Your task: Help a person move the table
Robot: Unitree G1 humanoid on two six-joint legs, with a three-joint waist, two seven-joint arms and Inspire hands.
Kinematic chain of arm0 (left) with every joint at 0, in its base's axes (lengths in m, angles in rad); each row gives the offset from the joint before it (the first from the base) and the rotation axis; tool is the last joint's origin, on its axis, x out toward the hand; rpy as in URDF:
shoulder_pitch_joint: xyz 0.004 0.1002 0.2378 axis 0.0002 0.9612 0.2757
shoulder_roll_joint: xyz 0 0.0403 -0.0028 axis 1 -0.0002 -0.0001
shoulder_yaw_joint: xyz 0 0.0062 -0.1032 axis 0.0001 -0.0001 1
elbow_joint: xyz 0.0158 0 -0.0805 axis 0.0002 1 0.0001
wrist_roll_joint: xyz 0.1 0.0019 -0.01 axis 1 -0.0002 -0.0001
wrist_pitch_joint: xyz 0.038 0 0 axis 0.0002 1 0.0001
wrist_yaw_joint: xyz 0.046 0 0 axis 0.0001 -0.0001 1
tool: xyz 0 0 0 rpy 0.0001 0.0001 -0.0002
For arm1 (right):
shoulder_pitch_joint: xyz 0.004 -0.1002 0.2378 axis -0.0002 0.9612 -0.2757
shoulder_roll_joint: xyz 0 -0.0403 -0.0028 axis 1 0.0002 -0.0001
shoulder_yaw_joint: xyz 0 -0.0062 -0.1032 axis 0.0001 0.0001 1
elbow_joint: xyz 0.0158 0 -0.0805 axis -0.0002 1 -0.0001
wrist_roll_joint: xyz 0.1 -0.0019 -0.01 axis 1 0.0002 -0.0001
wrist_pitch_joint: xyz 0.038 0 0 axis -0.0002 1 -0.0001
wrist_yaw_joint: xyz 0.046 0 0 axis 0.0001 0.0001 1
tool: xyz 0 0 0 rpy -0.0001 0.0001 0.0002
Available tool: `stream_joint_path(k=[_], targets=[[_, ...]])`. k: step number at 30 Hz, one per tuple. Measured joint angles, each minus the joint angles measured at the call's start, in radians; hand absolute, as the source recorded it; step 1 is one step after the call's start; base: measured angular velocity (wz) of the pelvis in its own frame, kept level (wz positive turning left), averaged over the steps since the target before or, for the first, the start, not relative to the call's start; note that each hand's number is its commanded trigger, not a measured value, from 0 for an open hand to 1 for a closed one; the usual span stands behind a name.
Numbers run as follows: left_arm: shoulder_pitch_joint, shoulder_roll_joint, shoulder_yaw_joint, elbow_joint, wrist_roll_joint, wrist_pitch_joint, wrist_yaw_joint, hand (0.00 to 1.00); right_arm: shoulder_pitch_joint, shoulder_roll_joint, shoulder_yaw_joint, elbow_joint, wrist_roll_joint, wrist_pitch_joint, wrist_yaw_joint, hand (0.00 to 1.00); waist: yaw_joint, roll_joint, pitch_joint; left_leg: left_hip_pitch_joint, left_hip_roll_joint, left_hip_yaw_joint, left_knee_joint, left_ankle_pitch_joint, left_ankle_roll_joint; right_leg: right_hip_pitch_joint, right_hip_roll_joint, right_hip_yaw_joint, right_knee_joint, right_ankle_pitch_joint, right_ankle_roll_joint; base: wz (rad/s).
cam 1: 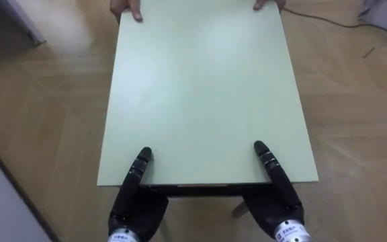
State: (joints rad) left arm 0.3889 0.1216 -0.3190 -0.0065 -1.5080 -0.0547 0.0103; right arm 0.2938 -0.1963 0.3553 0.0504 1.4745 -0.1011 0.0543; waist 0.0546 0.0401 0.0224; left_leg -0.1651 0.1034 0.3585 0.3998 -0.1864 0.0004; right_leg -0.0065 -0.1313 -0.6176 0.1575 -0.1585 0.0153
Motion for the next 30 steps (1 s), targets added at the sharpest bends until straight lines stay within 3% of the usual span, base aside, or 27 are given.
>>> stream_joint_path(k=[1, 2, 4, 5, 6, 8, 12, 15, 18, 20, 21, 24, 25, 27, 30], targets=[[-0.001, -0.001, 0.001, 0.000, 0.001, 0.002, 0.000, 1.00, 0.000, 0.000, -0.005, -0.001, 0.000, 0.004, 0.000, 1.00, -0.003, 0.006, 0.0000, 0.003, 0.013, -0.004, 0.014, -0.017, -0.020, -0.004, 0.001, -0.012, 0.017, -0.007, 0.001, 0.62], [-0.006, -0.004, 0.002, 0.000, 0.002, 0.004, 0.000, 1.00, -0.006, 0.002, -0.013, -0.004, -0.010, 0.007, 0.001, 1.00, -0.003, 0.018, 0.0047, 0.002, 0.017, -0.017, -0.011, -0.031, -0.020, -0.018, 0.002, -0.016, 0.060, -0.012, 0.003, 0.50], [-0.006, -0.005, 0.007, 0.001, 0.006, 0.002, 0.001, 1.00, -0.005, 0.011, -0.014, -0.004, -0.028, 0.008, 0.001, 1.00, -0.002, 0.022, 0.0033, 0.022, 0.004, -0.042, -0.086, -0.024, -0.006, -0.056, -0.010, -0.001, 0.139, -0.014, 0.003, 0.44], [-0.006, -0.007, 0.007, 0.002, 0.006, -0.002, 0.004, 1.00, -0.001, 0.017, -0.016, -0.003, -0.040, 0.010, 0.000, 1.00, 0.000, 0.020, 0.0039, 0.033, -0.004, -0.074, -0.115, -0.018, 0.005, -0.091, -0.015, 0.034, 0.184, -0.029, 0.002, 0.36], [-0.005, -0.001, 0.004, 0.002, 0.006, -0.014, 0.004, 1.00, 0.001, 0.035, -0.017, -0.002, -0.056, 0.013, -0.005, 1.00, 0.010, 0.008, 0.0059, 0.030, -0.014, -0.088, -0.115, -0.016, 0.006, -0.115, -0.007, 0.091, 0.136, -0.024, -0.006, 0.36], [-0.002, -0.002, 0.008, 0.008, 0.005, -0.025, 0.006, 1.00, 0.002, 0.046, -0.019, -0.001, -0.073, 0.015, -0.009, 1.00, 0.012, 0.012, 0.0078, 0.028, -0.027, -0.109, -0.112, -0.017, 0.009, -0.124, -0.009, 0.119, 0.109, 0.011, -0.004, 0.40], [0.001, -0.018, 0.007, 0.008, 0.007, -0.033, 0.005, 1.00, -0.017, 0.044, -0.018, 0.004, -0.071, 0.017, -0.009, 1.00, 0.072, 0.020, 0.0082, 0.029, -0.041, -0.110, -0.118, -0.012, 0.016, -0.108, -0.024, 0.096, 0.124, 0.011, -0.002, 0.19], [0.001, -0.025, 0.007, 0.007, 0.006, -0.046, 0.002, 1.00, -0.026, 0.046, -0.018, 0.004, -0.084, 0.018, -0.009, 1.00, 0.083, 0.019, 0.0080, 0.033, -0.055, -0.123, -0.128, -0.006, 0.026, -0.098, -0.039, 0.090, 0.131, 0.011, 0.010, 0.28], [0.001, -0.030, 0.005, 0.007, 0.007, -0.056, 0.002, 1.00, -0.027, 0.046, -0.010, 0.004, -0.089, 0.016, -0.009, 1.00, 0.079, 0.017, 0.0064, 0.027, -0.080, -0.155, -0.132, 0.002, 0.039, -0.093, -0.065, 0.101, 0.158, 0.007, 0.020, 0.42], [0.001, -0.028, 0.003, 0.007, 0.011, -0.058, 0.002, 1.00, -0.020, 0.049, -0.009, 0.004, -0.089, 0.014, -0.009, 1.00, 0.053, 0.014, 0.0051, 0.025, -0.100, -0.197, -0.131, 0.007, 0.050, -0.074, -0.076, 0.110, 0.166, 0.002, 0.031, 0.85], [0.001, -0.028, 0.000, 0.007, 0.017, -0.061, 0.002, 1.00, -0.014, 0.053, -0.013, 0.003, -0.087, 0.014, -0.009, 1.00, 0.028, 0.012, 0.0047, 0.020, -0.117, -0.236, -0.131, 0.013, 0.060, -0.064, -0.083, 0.131, 0.172, -0.003, 0.039, 1.06], [0.001, -0.027, -0.003, 0.007, 0.018, -0.064, 0.004, 1.00, -0.006, 0.062, -0.017, 0.003, -0.084, 0.011, -0.010, 1.00, -0.002, -0.003, 0.0047, 0.010, -0.154, -0.320, -0.123, 0.022, 0.074, -0.048, -0.096, 0.204, 0.189, -0.021, 0.067, 0.91], [0.001, -0.028, -0.003, 0.007, 0.018, -0.066, 0.005, 1.00, -0.005, 0.064, -0.017, 0.004, -0.084, 0.011, -0.011, 1.00, -0.003, -0.005, 0.0048, 0.010, -0.158, -0.334, -0.122, 0.022, 0.075, -0.043, -0.094, 0.219, 0.187, -0.022, 0.068, 0.69], [0.001, -0.025, -0.003, 0.007, 0.023, -0.067, 0.007, 1.00, 0.001, 0.071, -0.017, 0.004, -0.078, 0.012, -0.016, 1.00, -0.013, -0.013, 0.0058, 0.007, -0.174, -0.392, -0.109, 0.023, 0.075, -0.017, -0.075, 0.295, 0.154, -0.025, 0.069, 0.72], [0.001, -0.017, -0.002, 0.007, 0.024, -0.067, 0.010, 1.00, 0.002, 0.071, -0.015, 0.004, -0.072, 0.017, -0.019, 1.00, 0.001, -0.027, 0.0069, -0.001, -0.190, -0.426, -0.102, 0.024, 0.073, 0.022, -0.059, 0.364, 0.098, -0.029, 0.073, 0.51]])
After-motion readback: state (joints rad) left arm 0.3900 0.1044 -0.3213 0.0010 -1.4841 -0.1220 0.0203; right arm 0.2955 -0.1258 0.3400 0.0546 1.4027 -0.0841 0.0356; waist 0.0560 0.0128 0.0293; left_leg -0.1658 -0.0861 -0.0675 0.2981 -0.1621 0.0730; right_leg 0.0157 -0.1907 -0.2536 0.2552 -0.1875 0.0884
